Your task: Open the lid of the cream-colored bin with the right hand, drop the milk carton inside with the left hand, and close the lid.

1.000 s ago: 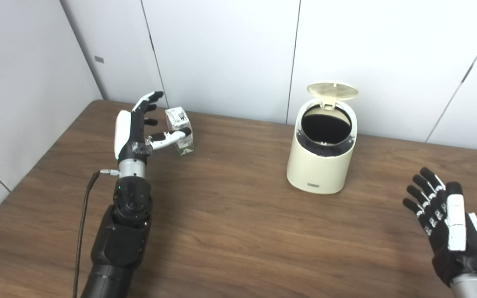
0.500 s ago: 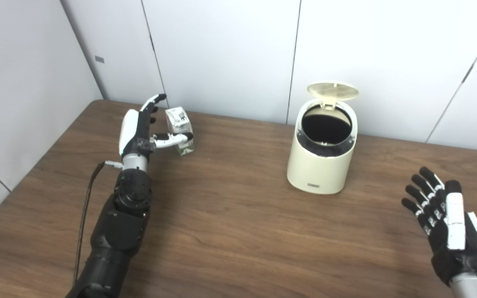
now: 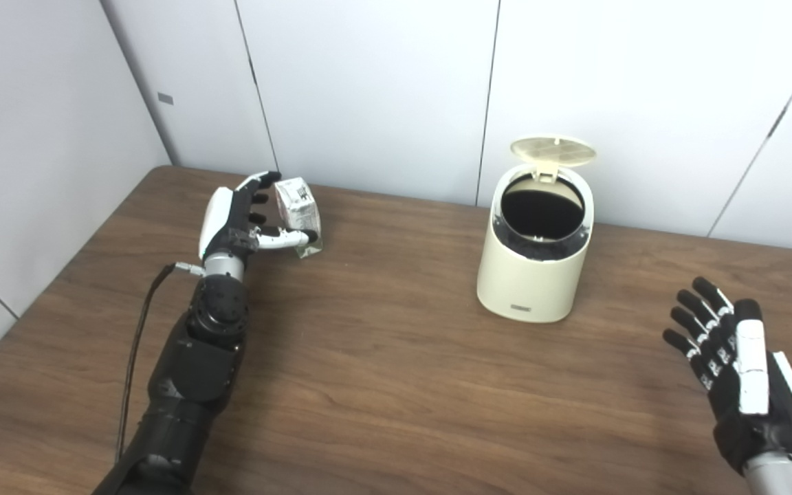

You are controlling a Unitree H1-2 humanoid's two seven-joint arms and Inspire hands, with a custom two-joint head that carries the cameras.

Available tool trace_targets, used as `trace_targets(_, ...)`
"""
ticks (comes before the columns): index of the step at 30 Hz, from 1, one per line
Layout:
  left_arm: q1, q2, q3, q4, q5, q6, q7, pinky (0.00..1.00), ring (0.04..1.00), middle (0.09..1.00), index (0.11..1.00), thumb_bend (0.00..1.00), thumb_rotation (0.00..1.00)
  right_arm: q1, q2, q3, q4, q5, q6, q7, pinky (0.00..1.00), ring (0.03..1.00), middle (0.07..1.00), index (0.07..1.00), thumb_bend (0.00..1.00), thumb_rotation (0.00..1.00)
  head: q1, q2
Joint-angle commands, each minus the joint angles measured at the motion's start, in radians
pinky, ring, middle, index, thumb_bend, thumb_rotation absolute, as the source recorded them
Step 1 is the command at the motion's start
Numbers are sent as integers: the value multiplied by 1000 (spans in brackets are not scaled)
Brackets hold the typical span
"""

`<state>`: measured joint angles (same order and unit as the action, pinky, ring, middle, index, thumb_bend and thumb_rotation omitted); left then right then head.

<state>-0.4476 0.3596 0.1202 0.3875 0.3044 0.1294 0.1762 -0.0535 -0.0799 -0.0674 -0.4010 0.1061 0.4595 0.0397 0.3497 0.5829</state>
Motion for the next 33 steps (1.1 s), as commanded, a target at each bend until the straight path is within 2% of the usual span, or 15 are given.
trace_targets(1, -61, 23, 0, 6, -1, -40, 21, 711, 818, 847, 840, 867, 28, -20, -1, 0, -18, 4, -52, 3, 841, 905, 897, 910, 509, 1000, 1, 1)
trace_targets(12, -73, 13, -12, 38, -30, -55, 17, 703, 798, 824, 817, 834, 37, -16, 3, 7, -12, -15, -61, -3, 844, 900, 889, 903, 504, 1000, -5, 5)
trace_targets(19, -85, -4, -9, 48, -33, -63, 47, 630, 708, 750, 753, 805, 10, -14, 4, 8, -1, -17, -74, -1, 831, 894, 886, 903, 510, 1000, -8, 6)
trace_targets(21, -87, -11, -5, 49, -28, -74, 73, 546, 610, 656, 685, 770, 1, -14, 2, 7, 3, -14, -81, 3, 831, 896, 890, 908, 508, 1000, -8, 6)
trace_targets(22, -88, -15, -4, 51, -24, -86, 91, 530, 594, 641, 674, 763, 0, -14, 3, 7, 5, -15, -84, 1, 831, 896, 891, 909, 508, 1000, -9, 6)
trace_targets(23, -88, -19, -1, 51, -26, -98, 103, 492, 547, 540, 581, 619, 0, -14, 4, 6, 7, -16, -85, 0, 828, 892, 886, 905, 518, 1000, -9, 6)
trace_targets(24, -88, -20, 0, 52, -29, -105, 110, 476, 528, 508, 547, 571, 0, -13, 4, 6, 8, -17, -86, -1, 827, 890, 885, 903, 523, 1000, -9, 6)
trace_targets(27, -85, -21, 1, 51, -30, -123, 124, 450, 467, 493, 497, 514, 0, -12, 2, 7, 6, -12, -85, 4, 832, 893, 887, 905, 519, 1000, -9, 7)
trace_targets(33, -79, -21, 4, 37, -26, -122, 131, 453, 457, 495, 481, 503, 0, -14, 2, 5, 22, -3, -98, 6, 835, 892, 886, 905, 515, 1000, -11, 7)
